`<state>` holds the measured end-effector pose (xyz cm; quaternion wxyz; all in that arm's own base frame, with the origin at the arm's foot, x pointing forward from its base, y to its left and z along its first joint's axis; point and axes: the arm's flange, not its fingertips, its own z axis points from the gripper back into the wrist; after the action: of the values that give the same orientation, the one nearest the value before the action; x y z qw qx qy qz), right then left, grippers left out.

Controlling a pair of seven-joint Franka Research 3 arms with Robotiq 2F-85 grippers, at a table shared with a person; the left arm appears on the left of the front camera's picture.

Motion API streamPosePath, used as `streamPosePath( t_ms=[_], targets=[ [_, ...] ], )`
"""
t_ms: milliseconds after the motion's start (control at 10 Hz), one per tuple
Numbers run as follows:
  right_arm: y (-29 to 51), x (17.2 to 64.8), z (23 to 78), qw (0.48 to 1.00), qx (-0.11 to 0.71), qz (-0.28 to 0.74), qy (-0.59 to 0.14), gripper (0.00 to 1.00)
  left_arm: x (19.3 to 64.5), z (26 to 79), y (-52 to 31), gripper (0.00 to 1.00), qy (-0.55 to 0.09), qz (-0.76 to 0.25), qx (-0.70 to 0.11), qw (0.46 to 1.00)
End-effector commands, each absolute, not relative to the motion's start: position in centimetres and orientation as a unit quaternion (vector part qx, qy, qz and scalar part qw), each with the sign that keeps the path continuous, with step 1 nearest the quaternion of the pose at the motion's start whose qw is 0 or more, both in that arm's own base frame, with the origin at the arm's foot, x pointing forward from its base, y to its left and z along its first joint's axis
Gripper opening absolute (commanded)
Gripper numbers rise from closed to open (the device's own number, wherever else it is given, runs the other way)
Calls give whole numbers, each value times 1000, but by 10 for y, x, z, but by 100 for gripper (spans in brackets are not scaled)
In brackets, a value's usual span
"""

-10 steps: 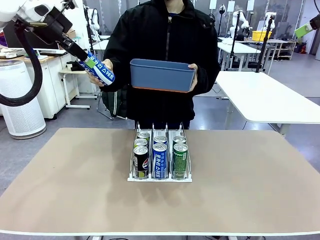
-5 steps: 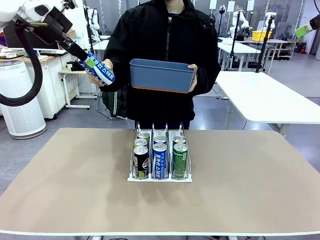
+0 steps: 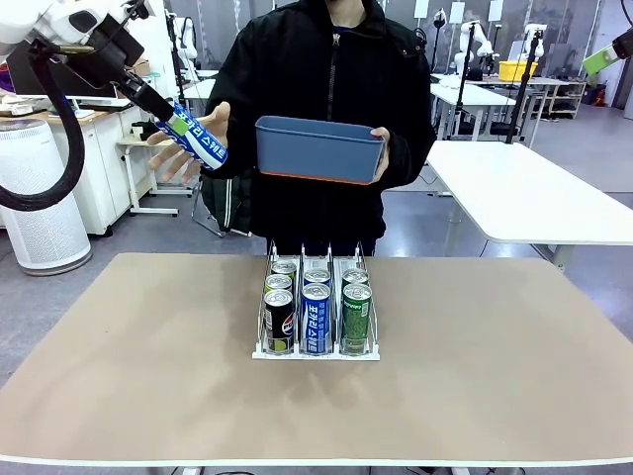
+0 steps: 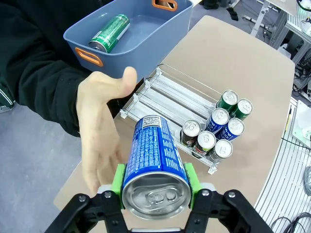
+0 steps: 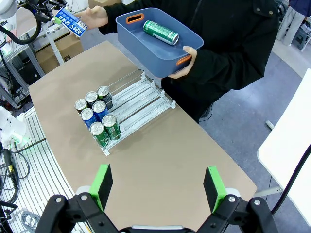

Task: Fill the beverage cans into the dispenser.
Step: Place the picked Ionic drink in the line of the Automatic Can Dispenser with the same cans.

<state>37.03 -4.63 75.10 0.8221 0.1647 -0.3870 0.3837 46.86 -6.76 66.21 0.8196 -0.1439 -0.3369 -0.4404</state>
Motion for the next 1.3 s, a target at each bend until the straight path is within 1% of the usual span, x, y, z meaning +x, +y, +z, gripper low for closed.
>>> streamPosePath(
  t_ms=[0,1200],
  targets=[
    [-44,370,751,821,171,384,-385,100,468,663,-66,0,-341,-445,-140,816],
    [-44,370,751,821,171,384,-385,100,468,663,-66,0,-341,-445,-140,816]
  ],
)
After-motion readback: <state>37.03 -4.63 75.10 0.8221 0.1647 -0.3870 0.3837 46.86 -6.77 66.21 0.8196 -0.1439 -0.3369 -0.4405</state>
